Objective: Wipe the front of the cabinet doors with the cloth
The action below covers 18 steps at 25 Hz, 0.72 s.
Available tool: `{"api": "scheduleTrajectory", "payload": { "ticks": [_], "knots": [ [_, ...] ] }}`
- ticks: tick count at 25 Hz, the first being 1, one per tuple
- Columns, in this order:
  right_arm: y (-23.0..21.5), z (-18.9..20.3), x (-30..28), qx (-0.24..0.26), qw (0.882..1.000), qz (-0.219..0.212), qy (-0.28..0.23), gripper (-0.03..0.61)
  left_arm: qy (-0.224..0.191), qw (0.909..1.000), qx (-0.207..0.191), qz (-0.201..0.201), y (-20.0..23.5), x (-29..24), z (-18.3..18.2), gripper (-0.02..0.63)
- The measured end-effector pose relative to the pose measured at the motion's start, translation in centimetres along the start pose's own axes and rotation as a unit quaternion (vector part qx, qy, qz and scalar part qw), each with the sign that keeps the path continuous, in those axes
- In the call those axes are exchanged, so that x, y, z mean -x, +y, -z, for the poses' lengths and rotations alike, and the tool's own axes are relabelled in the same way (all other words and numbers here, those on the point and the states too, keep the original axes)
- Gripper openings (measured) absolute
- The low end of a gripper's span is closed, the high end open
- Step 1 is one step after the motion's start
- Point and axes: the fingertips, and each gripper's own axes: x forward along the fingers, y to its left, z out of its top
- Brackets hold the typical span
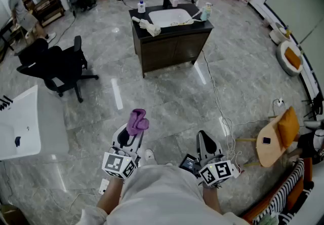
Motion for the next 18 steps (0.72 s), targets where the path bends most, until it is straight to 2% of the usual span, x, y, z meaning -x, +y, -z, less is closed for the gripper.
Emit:
{"api": "scheduleTrajectory", "payload": {
  "ticks": [10, 18],
  "knots": [
    [-1.9, 0.9, 4.2, 0.002, 1.000, -0.013, 0.015, 0.026, -0.016, 0.9998, 0.007, -0.010, -5.3, 1.2, -0.7, 0.152],
    [-2.1, 1.0, 7.2, 0.013, 0.999, -0.029, 0.014, 0.026, 0.002, 0.9999, 0.001, -0.014, -9.1, 3.3, 0.9, 0.152]
  ]
}}
